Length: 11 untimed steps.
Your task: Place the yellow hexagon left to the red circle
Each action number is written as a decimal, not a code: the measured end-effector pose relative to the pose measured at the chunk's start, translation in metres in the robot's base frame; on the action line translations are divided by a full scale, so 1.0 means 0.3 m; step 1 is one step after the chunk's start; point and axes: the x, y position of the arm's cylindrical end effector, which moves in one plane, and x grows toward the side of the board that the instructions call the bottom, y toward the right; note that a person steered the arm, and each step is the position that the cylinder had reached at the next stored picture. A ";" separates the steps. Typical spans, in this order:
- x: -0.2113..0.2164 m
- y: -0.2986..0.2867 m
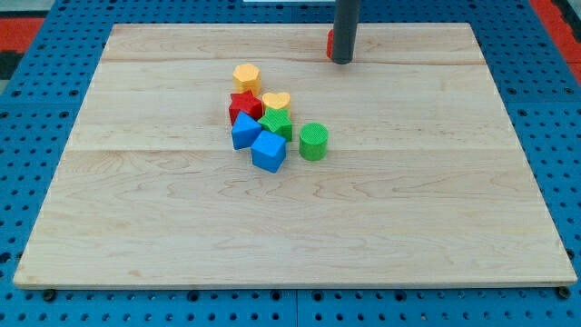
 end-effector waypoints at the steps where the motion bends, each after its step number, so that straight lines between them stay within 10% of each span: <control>1: -0.053 -0.035; 4: 0.249 -0.275; 11: 0.053 -0.873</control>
